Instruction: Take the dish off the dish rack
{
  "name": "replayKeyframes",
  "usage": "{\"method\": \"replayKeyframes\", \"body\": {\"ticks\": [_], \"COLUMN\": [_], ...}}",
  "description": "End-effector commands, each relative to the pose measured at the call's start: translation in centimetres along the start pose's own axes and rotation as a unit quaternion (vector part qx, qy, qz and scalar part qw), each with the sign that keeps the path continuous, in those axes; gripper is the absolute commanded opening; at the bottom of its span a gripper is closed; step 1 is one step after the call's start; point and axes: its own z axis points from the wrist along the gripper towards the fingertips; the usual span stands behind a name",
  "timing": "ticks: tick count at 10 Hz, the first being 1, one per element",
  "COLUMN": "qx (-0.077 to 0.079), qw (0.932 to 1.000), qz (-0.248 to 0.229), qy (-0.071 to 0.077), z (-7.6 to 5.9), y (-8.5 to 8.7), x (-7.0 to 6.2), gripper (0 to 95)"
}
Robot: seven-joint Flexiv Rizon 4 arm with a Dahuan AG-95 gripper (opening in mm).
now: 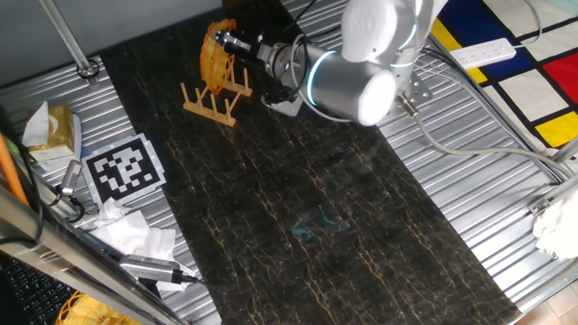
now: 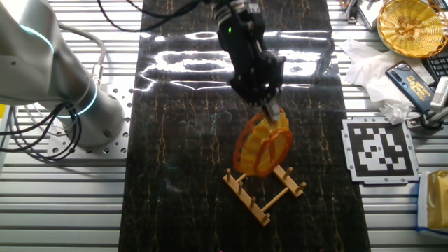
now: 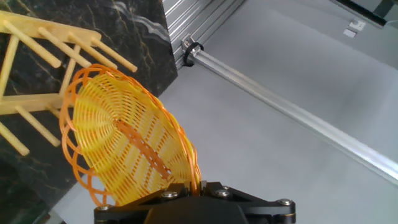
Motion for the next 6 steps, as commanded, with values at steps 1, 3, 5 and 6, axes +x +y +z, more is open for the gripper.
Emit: {"method": "replayKeyframes", "body": {"ticks": [1, 3, 5, 6], "qx": [-0.005, -0.070, -0.132, -0.183], "qw": [0.9998, 0.9930, 0.9786, 0.9609], "qz": [0.013, 0.074, 0.116, 0.150], "qy": [-0.013, -0.059, -0.106, -0.144], "z": [-0.5, -1.6, -2.3, -2.7], "y": [-0.2, -0.3, -0.3, -0.2], "x": [0.5, 0.3, 0.1, 0.1], "gripper": [0.0, 0.0, 0.0, 0.0]}}
